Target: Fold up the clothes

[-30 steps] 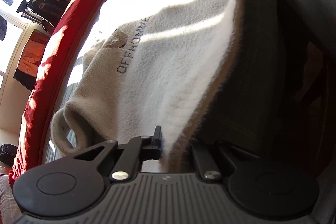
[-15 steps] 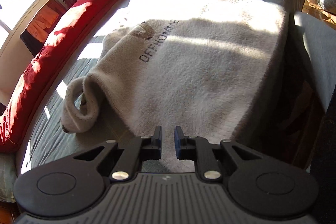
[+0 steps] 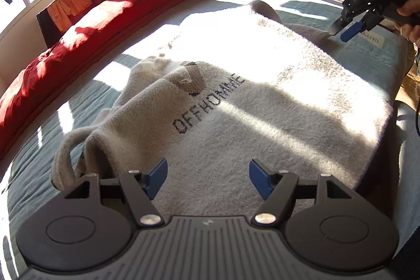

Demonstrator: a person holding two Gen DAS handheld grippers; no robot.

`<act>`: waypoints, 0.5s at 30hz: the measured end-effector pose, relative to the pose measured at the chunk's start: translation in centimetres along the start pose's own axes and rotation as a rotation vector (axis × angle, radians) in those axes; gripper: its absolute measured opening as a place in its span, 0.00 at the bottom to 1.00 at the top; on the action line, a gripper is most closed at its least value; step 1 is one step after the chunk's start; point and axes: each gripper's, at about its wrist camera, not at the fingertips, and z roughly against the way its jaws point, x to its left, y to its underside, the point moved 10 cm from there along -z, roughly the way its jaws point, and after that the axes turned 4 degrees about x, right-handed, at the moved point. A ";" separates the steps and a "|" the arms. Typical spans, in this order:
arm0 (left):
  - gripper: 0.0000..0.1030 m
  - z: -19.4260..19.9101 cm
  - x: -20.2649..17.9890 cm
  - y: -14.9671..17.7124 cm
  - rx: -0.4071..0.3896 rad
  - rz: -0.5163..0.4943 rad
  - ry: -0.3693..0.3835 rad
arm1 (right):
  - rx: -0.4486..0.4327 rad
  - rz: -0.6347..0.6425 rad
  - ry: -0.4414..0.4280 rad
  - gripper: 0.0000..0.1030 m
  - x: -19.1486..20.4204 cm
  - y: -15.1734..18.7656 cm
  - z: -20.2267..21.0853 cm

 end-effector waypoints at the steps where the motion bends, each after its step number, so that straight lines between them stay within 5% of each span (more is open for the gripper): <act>1: 0.71 -0.6 -0.3 -0.4 0.005 0.016 0.007 | -0.013 -0.036 -0.013 0.55 -0.6 -0.3 -0.4; 11: 0.73 -6.5 -0.5 -1.3 0.100 0.316 0.074 | -0.123 -0.164 -0.084 0.65 0.1 -0.3 -2.4; 15: 0.73 -8.5 -0.4 -0.1 0.143 0.374 0.084 | -0.115 -0.123 -0.171 0.68 3.4 0.7 -3.2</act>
